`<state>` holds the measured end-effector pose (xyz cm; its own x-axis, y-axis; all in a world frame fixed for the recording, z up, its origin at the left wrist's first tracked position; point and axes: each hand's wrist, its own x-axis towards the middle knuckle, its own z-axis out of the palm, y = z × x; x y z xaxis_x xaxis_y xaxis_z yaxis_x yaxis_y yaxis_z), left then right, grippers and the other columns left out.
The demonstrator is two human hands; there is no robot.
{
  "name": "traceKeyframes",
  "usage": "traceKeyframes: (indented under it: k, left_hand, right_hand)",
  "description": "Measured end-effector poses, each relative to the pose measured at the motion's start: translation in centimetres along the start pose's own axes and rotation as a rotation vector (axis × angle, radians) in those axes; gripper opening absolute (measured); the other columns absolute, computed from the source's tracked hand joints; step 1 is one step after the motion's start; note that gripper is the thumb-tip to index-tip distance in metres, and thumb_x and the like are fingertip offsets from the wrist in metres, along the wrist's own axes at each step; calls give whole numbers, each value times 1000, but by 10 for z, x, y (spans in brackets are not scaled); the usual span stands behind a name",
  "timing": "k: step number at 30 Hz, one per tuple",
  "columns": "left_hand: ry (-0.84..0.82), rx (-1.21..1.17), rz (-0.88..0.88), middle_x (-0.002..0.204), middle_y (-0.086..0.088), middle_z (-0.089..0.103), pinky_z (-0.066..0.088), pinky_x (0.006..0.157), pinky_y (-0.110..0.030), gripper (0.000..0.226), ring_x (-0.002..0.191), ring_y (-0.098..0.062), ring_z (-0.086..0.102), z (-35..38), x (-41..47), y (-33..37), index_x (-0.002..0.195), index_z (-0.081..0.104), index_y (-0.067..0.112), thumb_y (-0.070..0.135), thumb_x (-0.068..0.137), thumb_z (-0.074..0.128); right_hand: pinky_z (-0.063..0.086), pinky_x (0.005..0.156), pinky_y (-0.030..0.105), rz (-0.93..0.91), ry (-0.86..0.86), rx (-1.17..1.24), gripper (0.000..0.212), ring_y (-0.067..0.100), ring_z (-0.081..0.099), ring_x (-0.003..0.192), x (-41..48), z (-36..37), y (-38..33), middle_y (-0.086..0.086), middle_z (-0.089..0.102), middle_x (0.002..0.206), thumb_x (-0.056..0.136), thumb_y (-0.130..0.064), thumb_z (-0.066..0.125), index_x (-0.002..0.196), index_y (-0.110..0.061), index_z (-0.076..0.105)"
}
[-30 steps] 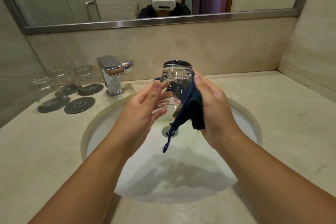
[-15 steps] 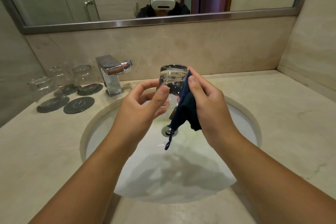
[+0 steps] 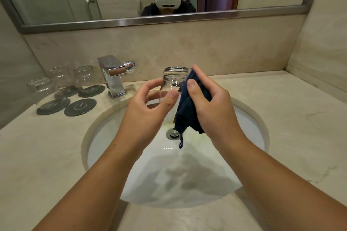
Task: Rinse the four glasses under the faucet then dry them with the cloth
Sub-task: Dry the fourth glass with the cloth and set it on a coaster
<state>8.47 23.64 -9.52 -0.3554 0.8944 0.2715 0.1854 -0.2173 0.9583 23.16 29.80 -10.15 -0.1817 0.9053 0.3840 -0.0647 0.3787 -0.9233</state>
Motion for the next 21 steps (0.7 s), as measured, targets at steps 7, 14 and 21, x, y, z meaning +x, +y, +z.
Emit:
traceKeyframes:
  k: [7, 14, 21]
  left_hand:
    - [-43, -229, -113, 109, -3, 82, 64, 90, -30, 48, 110, -26, 78, -3, -1, 6, 119, 71, 28, 48, 76, 76]
    - [-65, -208, -140, 116, -2, 80, 59, 101, -31, 63, 112, -17, 76, -3, 3, 3, 125, 72, 29, 59, 69, 72]
    - [-4, -105, -75, 111, -2, 80, 62, 96, -32, 45, 106, -19, 78, -5, 5, -3, 117, 73, 30, 53, 79, 78]
  right_hand:
    - [45, 117, 29, 33, -16, 73, 42, -2, 58, 134, 4, -1, 0, -15, 66, 143, 108, -38, 58, 150, -32, 60]
    - [46, 118, 37, 91, 21, 149, 44, 4, 61, 133, 5, 0, 4, -12, 69, 140, 103, -41, 62, 144, -27, 66]
    - [46, 114, 22, 30, 40, 43, 44, -10, 57, 129, 1, 0, -2, -20, 66, 141, 106, -31, 65, 149, -29, 61]
